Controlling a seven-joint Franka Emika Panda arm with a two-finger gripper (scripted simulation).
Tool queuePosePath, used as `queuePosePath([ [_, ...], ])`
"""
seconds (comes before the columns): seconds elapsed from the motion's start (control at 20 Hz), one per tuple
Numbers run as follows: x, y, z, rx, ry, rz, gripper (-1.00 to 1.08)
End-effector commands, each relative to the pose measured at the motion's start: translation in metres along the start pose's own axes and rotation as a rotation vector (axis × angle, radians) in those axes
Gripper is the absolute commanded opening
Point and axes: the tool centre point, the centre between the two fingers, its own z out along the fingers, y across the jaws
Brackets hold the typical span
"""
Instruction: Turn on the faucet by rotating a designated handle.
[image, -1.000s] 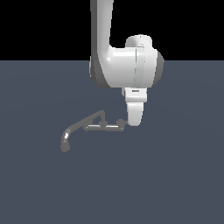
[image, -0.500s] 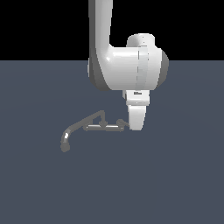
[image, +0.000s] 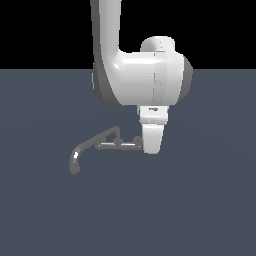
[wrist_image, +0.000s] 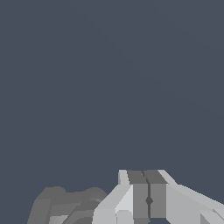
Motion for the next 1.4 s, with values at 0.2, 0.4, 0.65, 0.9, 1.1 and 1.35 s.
queuePosePath([
  [0.2,-0.043,0.002,0.000,-0.003,-0.006,-0.029,-1.00],
  [0.4,-0.008,0.004,0.000,-0.012,0.010,0.041,-1.00],
  [0.65,-0.039,-0.009,0.000,-0.009,0.002,0.006,-1.00],
  [0.9,-0.070,-0.020,0.000,-0.006,-0.006,-0.027,-1.00],
  [1.1,-0.022,-0.011,-0.003,-0.034,0.020,0.051,-1.00],
  [1.35,-0.033,-0.025,0.000,-0.028,0.014,0.032,-1.00],
])
